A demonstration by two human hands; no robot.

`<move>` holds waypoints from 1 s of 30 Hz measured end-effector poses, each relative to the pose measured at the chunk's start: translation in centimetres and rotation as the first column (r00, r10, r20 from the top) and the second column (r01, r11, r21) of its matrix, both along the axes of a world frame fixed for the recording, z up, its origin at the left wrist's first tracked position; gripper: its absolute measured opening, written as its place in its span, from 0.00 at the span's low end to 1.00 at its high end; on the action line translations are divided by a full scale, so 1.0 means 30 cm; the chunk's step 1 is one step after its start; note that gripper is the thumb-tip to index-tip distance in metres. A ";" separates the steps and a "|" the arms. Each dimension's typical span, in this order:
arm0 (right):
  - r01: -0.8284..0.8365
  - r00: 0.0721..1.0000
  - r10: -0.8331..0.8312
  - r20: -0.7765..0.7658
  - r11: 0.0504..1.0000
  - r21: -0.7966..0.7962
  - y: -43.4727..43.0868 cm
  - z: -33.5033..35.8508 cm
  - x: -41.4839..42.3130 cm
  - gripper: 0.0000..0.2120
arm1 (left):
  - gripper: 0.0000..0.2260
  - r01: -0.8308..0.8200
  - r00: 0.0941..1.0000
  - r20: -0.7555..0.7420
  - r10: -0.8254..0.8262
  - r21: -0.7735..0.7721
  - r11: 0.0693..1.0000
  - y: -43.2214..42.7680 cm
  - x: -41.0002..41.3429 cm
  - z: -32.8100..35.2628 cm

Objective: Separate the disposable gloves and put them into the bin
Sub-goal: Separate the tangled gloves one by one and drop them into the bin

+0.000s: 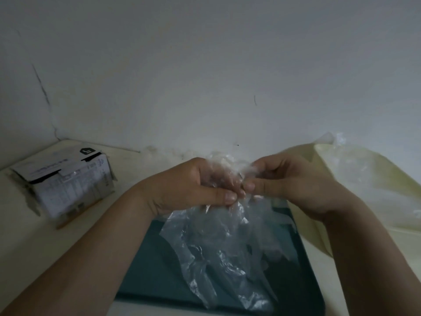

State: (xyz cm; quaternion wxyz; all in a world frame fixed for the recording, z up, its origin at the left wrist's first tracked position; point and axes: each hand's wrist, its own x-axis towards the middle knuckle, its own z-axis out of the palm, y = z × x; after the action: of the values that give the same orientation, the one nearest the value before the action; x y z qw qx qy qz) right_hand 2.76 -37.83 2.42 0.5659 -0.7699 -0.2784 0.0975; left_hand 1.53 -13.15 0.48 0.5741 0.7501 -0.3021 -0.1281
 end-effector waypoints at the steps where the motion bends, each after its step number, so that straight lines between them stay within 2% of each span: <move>1: 0.054 0.998 -0.054 0.024 0.998 0.026 0.001 -0.004 0.002 0.05 | 0.07 -0.060 0.998 -0.005 0.061 0.041 0.997 0.003 0.005 -0.001; 4: 0.195 0.979 -0.199 0.047 0.977 0.083 -0.026 -0.014 0.020 0.11 | 0.10 -0.236 0.970 -0.023 0.242 0.159 0.959 0.022 0.027 -0.008; 6: 0.233 0.972 -0.235 0.025 0.969 0.086 -0.046 -0.027 0.031 0.14 | 0.11 -0.274 0.958 -0.019 0.285 0.216 0.937 0.038 0.038 -0.012; 11: 0.398 0.916 -0.392 0.088 0.914 -0.079 -0.049 -0.054 0.056 0.10 | 0.05 -0.344 0.937 0.012 0.349 0.199 0.918 0.038 0.056 -0.021; 12: 0.472 0.879 -0.456 0.139 0.873 -0.124 -0.050 -0.061 0.065 0.09 | 0.04 -0.343 0.938 0.018 0.346 0.193 0.919 0.042 0.058 -0.022; 14: 0.649 0.755 -0.578 0.309 0.727 -0.225 -0.055 -0.064 0.075 0.07 | 0.04 -0.333 0.943 0.033 0.332 0.177 0.926 0.051 0.060 -0.017; 16: 0.769 0.630 -0.626 0.459 0.585 -0.257 -0.049 -0.062 0.076 0.08 | 0.05 -0.330 0.944 0.017 0.331 0.126 0.935 0.065 0.063 -0.009; 19: 0.825 0.540 -0.632 0.555 0.527 -0.202 -0.022 -0.054 0.065 0.13 | 0.22 -0.326 0.943 -0.059 0.328 0.044 0.944 0.081 0.052 0.004; 20: 0.807 0.553 -0.605 0.573 0.559 -0.189 -0.016 -0.049 0.061 0.17 | 0.27 -0.297 0.952 -0.063 0.299 0.030 0.954 0.081 0.050 0.003; 21: 0.756 0.608 -0.582 0.540 0.632 -0.170 -0.011 -0.045 0.055 0.22 | 0.27 -0.270 0.959 -0.077 0.271 0.018 0.963 0.075 0.048 0.004; 22: 0.663 0.707 -0.555 0.439 0.735 -0.140 -0.004 -0.038 0.046 0.28 | 0.21 -0.231 0.970 -0.083 0.231 0.011 0.973 0.069 0.045 0.004; 23: 0.534 0.824 -0.492 0.281 0.840 -0.094 0.001 -0.029 0.034 0.34 | 0.10 -0.215 0.973 -0.090 0.214 -0.001 0.977 0.060 0.040 0.008; 24: 0.397 0.913 -0.389 0.124 0.917 -0.041 0.001 -0.027 0.026 0.39 | 0.06 -0.186 0.979 -0.087 0.184 -0.016 0.982 0.055 0.034 0.010; 25: 0.272 0.962 -0.272 0.006 0.962 -0.006 -0.001 -0.026 0.018 0.44 | 0.11 -0.176 0.982 -0.084 0.172 -0.040 0.984 0.050 0.031 0.012; 27: 0.098 0.988 -0.093 -0.123 0.995 0.033 -0.017 -0.045 0.022 0.49 | 0.07 -0.203 0.979 -0.042 0.200 -0.057 0.978 0.050 0.034 0.006; 28: 0.063 0.985 -0.052 -0.163 0.996 0.062 -0.023 -0.056 0.028 0.48 | 0.05 -0.215 0.977 -0.021 0.214 -0.082 0.973 0.053 0.033 0.006; 30: 0.079 0.977 -0.052 -0.208 0.989 0.122 -0.015 -0.068 0.042 0.36 | 0.02 -0.252 0.968 -0.013 0.252 -0.102 0.962 0.062 0.041 0.001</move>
State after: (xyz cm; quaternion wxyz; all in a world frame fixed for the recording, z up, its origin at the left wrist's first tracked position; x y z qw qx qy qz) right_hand 4.02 -38.26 0.37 0.6430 -0.7263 -0.1990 0.1391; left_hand 2.75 -11.30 0.50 0.6236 0.7519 -0.2104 -0.0383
